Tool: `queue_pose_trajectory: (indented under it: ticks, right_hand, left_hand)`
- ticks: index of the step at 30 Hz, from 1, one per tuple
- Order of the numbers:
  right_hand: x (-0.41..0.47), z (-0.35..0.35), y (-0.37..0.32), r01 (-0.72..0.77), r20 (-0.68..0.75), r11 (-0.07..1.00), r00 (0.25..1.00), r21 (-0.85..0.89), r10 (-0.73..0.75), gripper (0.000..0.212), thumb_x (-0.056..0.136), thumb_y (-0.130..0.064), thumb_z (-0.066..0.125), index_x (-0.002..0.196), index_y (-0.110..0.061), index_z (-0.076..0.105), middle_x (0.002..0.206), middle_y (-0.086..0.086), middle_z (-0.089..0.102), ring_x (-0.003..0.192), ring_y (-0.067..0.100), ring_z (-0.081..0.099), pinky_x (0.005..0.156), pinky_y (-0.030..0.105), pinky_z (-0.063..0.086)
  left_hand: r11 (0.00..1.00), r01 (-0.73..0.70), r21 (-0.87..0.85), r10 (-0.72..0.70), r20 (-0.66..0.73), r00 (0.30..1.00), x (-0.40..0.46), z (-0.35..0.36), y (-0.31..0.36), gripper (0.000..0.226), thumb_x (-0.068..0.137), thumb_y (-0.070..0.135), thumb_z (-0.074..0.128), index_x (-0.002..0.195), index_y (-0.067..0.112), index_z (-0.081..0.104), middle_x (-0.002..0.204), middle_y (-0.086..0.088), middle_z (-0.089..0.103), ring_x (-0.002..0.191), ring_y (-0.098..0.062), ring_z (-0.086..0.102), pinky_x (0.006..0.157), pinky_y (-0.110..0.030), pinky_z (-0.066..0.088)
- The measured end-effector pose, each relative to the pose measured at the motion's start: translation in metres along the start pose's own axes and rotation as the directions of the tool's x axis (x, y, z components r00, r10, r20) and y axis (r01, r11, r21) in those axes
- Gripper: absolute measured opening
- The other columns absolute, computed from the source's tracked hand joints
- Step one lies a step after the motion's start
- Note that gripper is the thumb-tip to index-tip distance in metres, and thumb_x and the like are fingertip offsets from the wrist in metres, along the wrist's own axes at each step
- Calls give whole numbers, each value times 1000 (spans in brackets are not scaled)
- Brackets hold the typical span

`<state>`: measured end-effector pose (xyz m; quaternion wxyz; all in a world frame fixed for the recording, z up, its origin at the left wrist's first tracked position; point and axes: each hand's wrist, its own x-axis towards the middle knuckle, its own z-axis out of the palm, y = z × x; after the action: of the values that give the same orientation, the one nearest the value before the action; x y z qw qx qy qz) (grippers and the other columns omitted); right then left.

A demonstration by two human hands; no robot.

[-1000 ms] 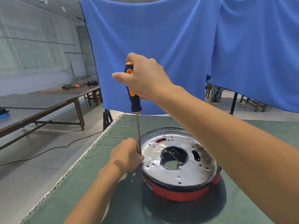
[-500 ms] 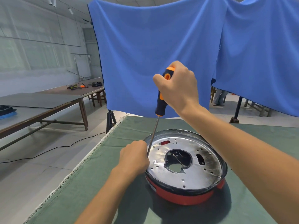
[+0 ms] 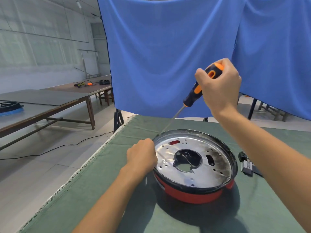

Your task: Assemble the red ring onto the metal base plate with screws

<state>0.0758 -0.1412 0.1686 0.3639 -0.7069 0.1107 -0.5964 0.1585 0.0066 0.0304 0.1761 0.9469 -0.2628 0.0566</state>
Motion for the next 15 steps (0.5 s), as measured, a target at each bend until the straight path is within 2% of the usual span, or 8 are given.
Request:
queue_pose_trajectory:
  ticks: [2, 4, 6, 9, 13, 15]
  right_hand:
    - [-15, -6, 10, -45, 46, 995, 998, 84, 42, 24, 75, -28, 69, 74, -15, 49, 62, 6, 60, 49, 19, 59, 42, 21, 42]
    - [-35, -9, 23, -138, 107, 976, 987, 168, 121, 25, 77, -26, 74, 76, -17, 51, 69, 18, 63, 47, 26, 62, 37, 25, 45]
    - [-53, -9, 35, -256, 137, 943, 963, 212, 231, 24, 78, -21, 75, 80, -14, 52, 73, 23, 63, 47, 22, 64, 37, 29, 49]
    - [-71, -6, 53, -382, 130, 889, 924, 253, 360, 23, 81, -16, 74, 83, -10, 52, 70, 19, 59, 50, 16, 64, 40, 32, 53]
    - [-83, -1, 69, -455, 130, 846, 891, 280, 436, 22, 82, -18, 72, 87, -8, 53, 79, 22, 62, 54, 20, 64, 39, 28, 51]
    - [-84, -1, 71, -455, 111, 838, 889, 300, 443, 22, 83, -19, 72, 87, -8, 53, 81, 25, 63, 52, 20, 62, 38, 25, 49]
  left_hand:
    - [1000, 13, -3, -13, -7, 1000, -1, 0, 1, 13, 77, 9, 63, 85, 14, 72, 84, -5, 68, 82, -30, 63, 65, -31, 45]
    - [1000, 23, -4, -23, 3, 1000, -2, -1, 2, 13, 74, 9, 63, 81, 14, 73, 82, -5, 69, 81, -30, 64, 66, -32, 48]
    - [1000, 27, -4, -27, 26, 999, -3, -4, 4, 13, 72, 9, 64, 76, 17, 74, 82, -4, 69, 81, -29, 64, 65, -31, 48]
    - [1000, 17, 0, -17, 64, 998, -4, -8, 5, 11, 73, 15, 66, 74, 22, 74, 84, -1, 70, 83, -28, 63, 64, -29, 43]
    - [999, -26, 32, 20, 173, 985, -6, -14, -2, 19, 84, 23, 55, 74, 23, 72, 85, 1, 69, 83, -27, 62, 65, -30, 44]
    - [998, -41, 38, 30, 246, 969, -7, -16, -7, 25, 87, 26, 49, 75, 17, 68, 78, 0, 66, 78, -28, 60, 63, -31, 42]
